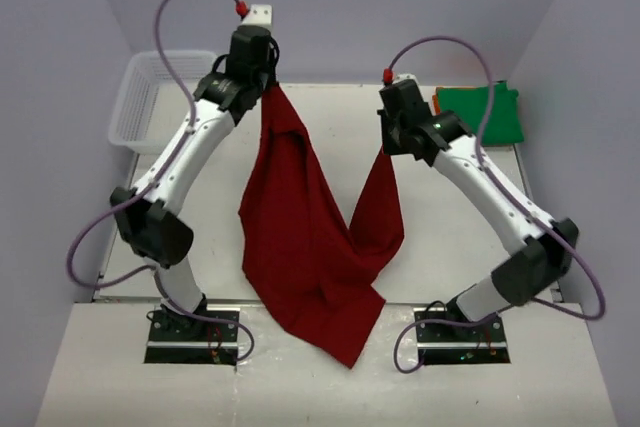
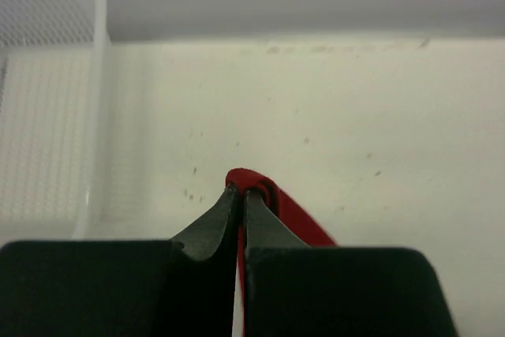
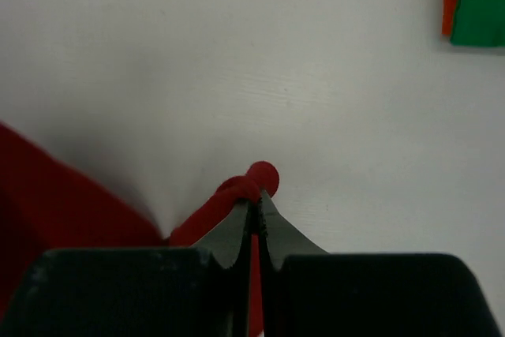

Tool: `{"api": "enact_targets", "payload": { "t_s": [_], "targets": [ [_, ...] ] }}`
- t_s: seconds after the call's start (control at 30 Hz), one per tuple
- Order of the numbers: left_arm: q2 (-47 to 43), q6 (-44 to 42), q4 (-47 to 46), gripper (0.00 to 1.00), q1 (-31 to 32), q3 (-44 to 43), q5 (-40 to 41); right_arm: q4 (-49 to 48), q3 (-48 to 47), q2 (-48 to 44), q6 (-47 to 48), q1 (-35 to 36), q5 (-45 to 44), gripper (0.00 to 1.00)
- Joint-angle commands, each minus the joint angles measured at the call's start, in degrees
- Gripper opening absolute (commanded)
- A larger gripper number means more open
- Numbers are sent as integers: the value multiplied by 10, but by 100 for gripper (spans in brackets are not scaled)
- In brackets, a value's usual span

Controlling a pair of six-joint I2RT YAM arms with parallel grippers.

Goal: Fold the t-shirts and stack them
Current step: Flatten out the tshirt

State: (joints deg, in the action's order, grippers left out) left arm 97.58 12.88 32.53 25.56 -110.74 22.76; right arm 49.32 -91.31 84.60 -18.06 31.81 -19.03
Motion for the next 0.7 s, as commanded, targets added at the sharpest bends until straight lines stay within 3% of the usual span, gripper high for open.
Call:
{"api": "enact_targets", "payload": {
  "t_s": [0.0,0.2,0.5,0.6,0.67],
  "targets": [
    [38,5,-10,0,-38,5,-2,-23,20,52,-13,-34,-37,0],
    [71,6,-99,0,-42,119,32,-53,13,164,-2,-78,-37,0],
    [116,-17,-95,0,-62,84,68,-43,-72,244,18,-111,-30,0],
    [119,-19,-89,0,-62,72,104,-38,-90,249,22,-124,-28,11],
    [100,-7,-94,32,-61,82,118,-28,-108,248,24,-128,-38,26]
  ]
}}
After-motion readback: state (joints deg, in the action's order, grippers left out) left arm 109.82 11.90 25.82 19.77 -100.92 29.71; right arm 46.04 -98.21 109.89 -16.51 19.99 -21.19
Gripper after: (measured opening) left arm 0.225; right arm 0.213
